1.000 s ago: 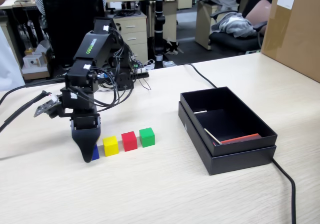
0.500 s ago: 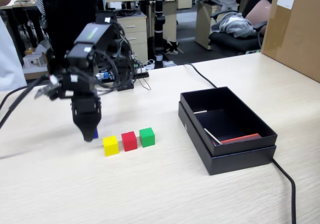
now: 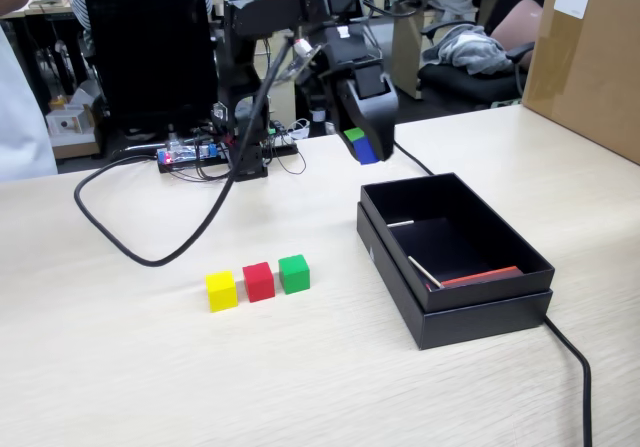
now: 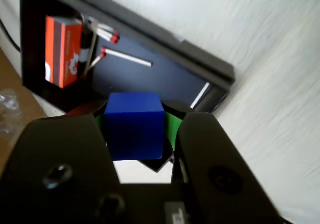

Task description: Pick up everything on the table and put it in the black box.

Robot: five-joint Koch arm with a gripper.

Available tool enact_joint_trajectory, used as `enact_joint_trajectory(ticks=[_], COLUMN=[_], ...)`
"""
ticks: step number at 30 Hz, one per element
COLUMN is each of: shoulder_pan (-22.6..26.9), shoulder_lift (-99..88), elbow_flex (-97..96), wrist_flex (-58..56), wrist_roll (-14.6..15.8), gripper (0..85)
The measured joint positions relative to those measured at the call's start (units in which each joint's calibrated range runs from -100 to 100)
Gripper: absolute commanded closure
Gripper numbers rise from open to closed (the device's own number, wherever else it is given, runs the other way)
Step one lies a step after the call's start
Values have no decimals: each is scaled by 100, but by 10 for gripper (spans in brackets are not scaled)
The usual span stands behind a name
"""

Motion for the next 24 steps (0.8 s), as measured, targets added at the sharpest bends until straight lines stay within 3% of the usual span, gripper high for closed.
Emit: enact_joint_trajectory(ticks=[4,10,13,21,24], shoulder_pan=[220,259,264,269,269], shoulder_lift=[1838,2951,3172,3275,3146], elbow_flex=[1013,1241,1241,1241,1241], wrist_flex=[-93,-101,-124,-387,-488], wrist_roll=[137,230,293,371,371], gripper=[782,771,634,485,471])
